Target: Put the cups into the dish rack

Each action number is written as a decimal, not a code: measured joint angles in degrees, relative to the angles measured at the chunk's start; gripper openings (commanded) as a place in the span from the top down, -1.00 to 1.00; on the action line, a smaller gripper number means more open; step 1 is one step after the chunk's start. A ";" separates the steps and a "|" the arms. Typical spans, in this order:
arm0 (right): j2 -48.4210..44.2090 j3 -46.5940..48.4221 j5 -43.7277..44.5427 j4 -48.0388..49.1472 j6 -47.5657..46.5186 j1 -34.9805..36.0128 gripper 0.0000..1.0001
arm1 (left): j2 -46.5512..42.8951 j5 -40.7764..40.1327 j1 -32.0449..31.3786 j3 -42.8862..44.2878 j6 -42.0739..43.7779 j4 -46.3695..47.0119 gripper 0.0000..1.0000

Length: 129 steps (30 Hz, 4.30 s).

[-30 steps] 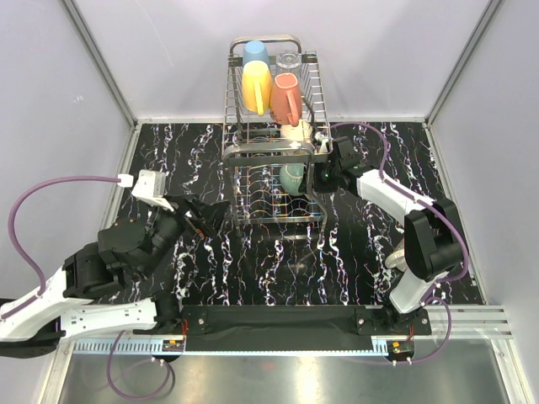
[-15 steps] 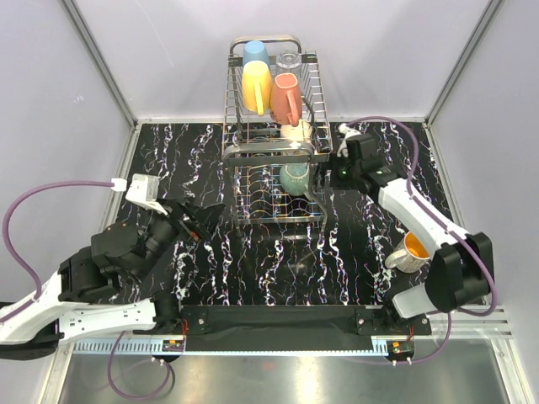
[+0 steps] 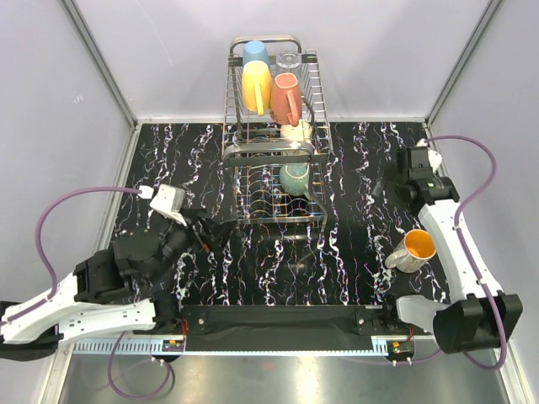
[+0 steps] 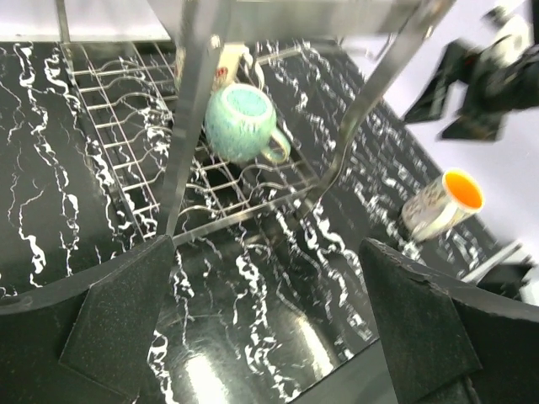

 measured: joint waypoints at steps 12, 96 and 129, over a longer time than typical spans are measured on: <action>-1.84 2.86 11.30 -21.35 15.04 -2.84 -0.65 | -2.60 5.57 0.00 -2.03 3.34 1.86 -0.98; -9.75 21.64 -77.79 74.73 50.34 -2.21 1.00 | 40.46 40.65 6.69 28.70 -19.65 43.71 -0.56; -12.70 31.01 -45.97 15.98 0.37 6.10 -1.00 | 18.64 -3.26 15.74 31.95 4.09 -3.89 1.00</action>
